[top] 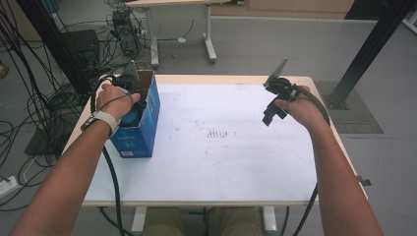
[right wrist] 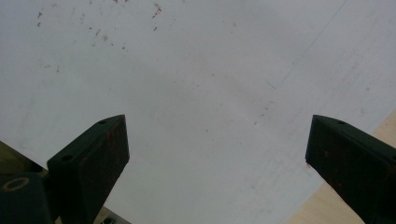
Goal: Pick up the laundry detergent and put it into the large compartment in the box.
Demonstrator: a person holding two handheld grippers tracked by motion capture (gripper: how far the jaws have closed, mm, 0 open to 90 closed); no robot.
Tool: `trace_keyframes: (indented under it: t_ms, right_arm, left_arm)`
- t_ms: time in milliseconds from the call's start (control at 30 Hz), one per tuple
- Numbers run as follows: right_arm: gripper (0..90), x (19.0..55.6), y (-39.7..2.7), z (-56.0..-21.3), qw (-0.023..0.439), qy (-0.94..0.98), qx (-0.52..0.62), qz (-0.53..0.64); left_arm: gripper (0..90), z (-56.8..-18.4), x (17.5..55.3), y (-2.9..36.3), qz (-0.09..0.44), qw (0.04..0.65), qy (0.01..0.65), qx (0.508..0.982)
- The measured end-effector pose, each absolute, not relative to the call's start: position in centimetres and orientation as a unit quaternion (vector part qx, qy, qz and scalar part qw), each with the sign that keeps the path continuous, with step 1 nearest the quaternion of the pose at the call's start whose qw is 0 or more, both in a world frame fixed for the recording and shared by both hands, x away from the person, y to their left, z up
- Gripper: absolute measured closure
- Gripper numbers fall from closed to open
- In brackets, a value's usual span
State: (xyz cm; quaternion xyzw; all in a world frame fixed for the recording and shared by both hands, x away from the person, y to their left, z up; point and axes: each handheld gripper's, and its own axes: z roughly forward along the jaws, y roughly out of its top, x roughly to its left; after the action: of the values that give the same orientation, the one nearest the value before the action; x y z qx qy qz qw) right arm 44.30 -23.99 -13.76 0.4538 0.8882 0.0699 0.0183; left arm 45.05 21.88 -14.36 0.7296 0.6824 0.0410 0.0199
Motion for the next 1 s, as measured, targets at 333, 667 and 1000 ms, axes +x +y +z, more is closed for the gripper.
trace_keyframes:
  t_ms: [333, 667, 1000]
  right_arm:
    - [6.0, 44.35, -23.57, -13.79, 0.017, 0.890, 0.450, 0.069]
    - [6.0, 44.23, -23.50, -13.78, 0.018, 0.890, 0.450, 0.069]
    - [6.0, 44.13, -23.39, -13.81, 0.017, 0.891, 0.449, 0.069]
  left_arm:
    - [28.9, -14.36, 44.93, 22.33, 0.039, 0.023, 0.684, 0.728]
    - [27.9, -14.34, 44.87, 22.52, 0.040, 0.026, 0.684, 0.728]
    - [28.0, -14.03, 44.55, 22.46, 0.043, 0.028, 0.680, 0.732]
